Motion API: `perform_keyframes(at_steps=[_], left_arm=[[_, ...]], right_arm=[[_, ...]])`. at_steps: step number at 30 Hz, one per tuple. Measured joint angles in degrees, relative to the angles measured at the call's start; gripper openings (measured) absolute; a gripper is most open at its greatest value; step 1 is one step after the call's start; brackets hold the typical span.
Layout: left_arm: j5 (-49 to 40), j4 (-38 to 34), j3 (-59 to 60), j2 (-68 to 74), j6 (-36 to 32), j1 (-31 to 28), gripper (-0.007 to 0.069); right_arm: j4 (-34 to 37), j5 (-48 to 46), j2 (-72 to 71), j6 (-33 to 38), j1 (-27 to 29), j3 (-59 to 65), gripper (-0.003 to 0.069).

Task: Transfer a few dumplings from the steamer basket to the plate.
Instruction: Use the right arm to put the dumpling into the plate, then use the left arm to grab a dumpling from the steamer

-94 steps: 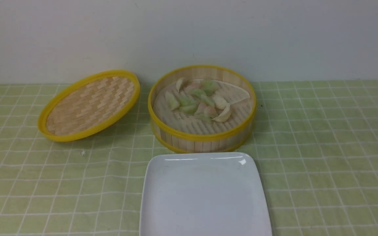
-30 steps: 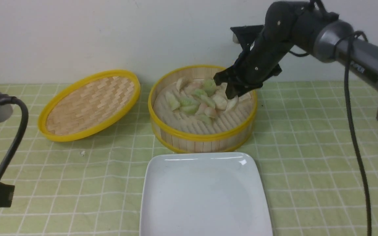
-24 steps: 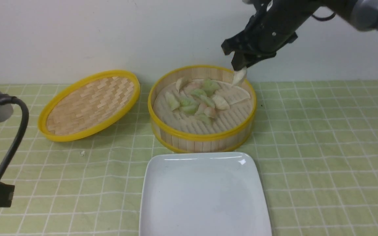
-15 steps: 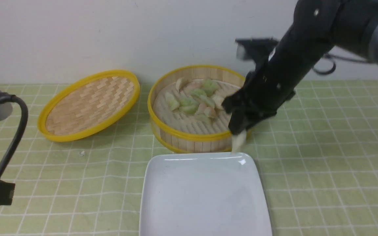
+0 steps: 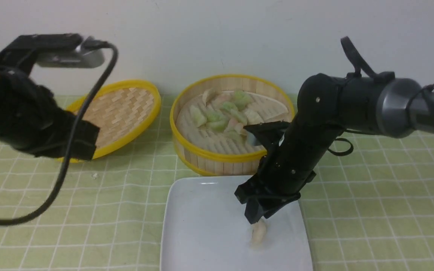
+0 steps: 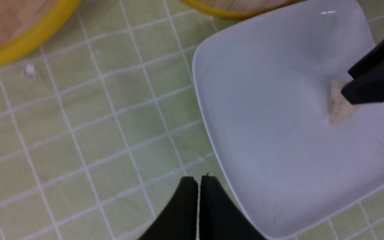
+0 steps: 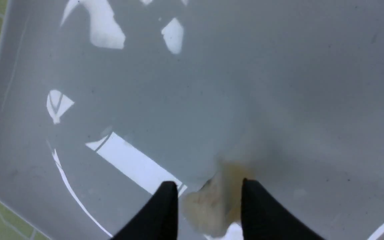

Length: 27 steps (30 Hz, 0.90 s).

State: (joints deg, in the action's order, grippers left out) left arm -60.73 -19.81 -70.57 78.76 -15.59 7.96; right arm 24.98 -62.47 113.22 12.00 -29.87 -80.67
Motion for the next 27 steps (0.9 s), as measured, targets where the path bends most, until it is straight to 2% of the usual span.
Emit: perform_keyframes(at_steps=[2, 6, 12, 14, 18, 26, 27], left_arm=[[1.54, 1.91, -4.91, 6.25, -1.14, 2.50, -0.0006], [2.68, 3.12, -14.35, 16.07, -1.46, 4.57, -0.0006], [3.10, 3.23, -29.28, 29.59, -3.69, 6.96, -0.0003], [3.22, 3.33, -34.61, 34.97, -7.67, 7.98, 0.0017], [5.37, 3.39, -39.95, 42.21, -12.92, 9.34, 0.0106], [16.93, 3.45, -42.12, 50.53, -15.77, 9.81, 0.0391], [16.93, 3.45, -42.18, 50.53, -15.92, 9.82, 0.0391]], right_arm=[[0.29, -1.46, 0.00, 0.00, 0.00, 0.00, 0.0377], [0.42, -4.98, -0.20, 0.00, 0.00, 0.00, 0.0457], [0.11, -6.65, -5.58, 0.00, 0.00, 0.07, 0.0461], [-0.02, -7.06, -9.84, 0.00, 0.00, 0.07, 0.0447], [-1.83, -7.65, -16.81, -0.14, 0.00, 0.07, 0.0435], [-4.31, -8.44, -24.19, -2.38, 0.00, 0.07, 0.0433], [-4.31, -8.45, -24.26, -2.38, 0.00, 0.07, 0.0433]])
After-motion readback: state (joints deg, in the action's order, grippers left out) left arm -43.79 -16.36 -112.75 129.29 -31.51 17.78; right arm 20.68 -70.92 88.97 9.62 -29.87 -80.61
